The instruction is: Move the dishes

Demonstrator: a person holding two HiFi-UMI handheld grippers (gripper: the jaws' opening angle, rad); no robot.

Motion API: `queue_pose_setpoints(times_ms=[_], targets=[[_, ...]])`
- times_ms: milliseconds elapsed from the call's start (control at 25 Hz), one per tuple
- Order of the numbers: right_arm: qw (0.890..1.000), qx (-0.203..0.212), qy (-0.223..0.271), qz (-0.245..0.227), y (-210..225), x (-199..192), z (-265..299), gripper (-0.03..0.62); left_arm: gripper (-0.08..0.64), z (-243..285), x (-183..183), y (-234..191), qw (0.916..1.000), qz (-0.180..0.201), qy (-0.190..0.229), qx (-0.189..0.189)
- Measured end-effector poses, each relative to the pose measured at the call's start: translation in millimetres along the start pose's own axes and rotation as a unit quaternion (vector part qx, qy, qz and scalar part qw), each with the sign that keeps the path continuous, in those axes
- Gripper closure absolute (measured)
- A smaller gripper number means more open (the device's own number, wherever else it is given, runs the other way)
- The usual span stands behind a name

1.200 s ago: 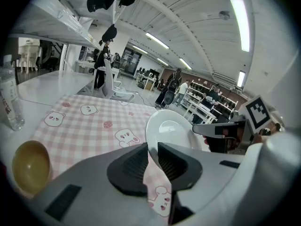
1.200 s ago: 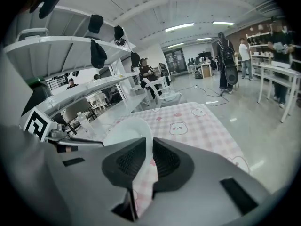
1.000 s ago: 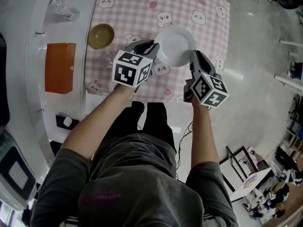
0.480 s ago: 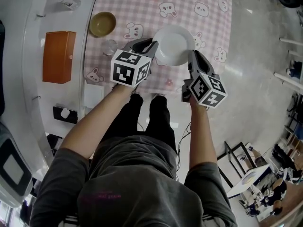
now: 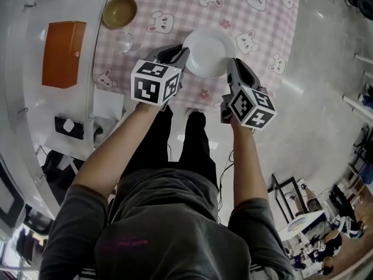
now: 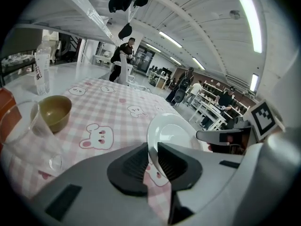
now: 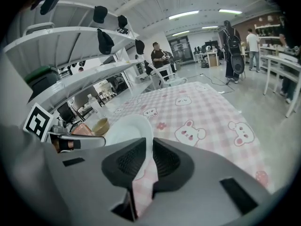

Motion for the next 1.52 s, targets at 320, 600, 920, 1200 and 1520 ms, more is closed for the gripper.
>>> queue_pose_setpoints(times_ms=[320, 600, 920, 1200, 1520], targets=[[0.999, 0.028, -0.032, 0.0, 12.8, -29.8, 13.7, 0.541, 0.504, 15.4, -24.0, -4.5, 0.9995, -0.021, -0.005, 0.025], [0.998, 0.037, -0.048, 0.006, 20.8, -45.1, 23.3, 0.541, 0.505, 27.4, -42.1, -10.4, 0.9987, -0.035, -0.014, 0.035], [0.997, 0.044, -0.068, 0.006, 23.8, -58.6, 28.1, 0.541, 0.505, 36.3, -54.4, -15.4, 0.9979, -0.041, -0.026, 0.043], [0.996, 0.045, -0.076, 0.008, 25.5, -63.1, 33.5, 0.541, 0.505, 41.9, -55.2, -18.7, 0.9975, -0.04, -0.034, 0.047], [0.995, 0.044, -0.088, 0.006, 25.2, -66.4, 40.8, 0.541, 0.503, 44.9, -57.9, -23.2, 0.9969, -0.041, -0.045, 0.049]])
Point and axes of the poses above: the fingertips, and each gripper's own axes: z forward along the fingers, y to its right, x out of its top, the point moved 8 cm from there along -z, backward along the fingers, and after that the axes turned 15 degrees about -z, right-handed, at the moved point
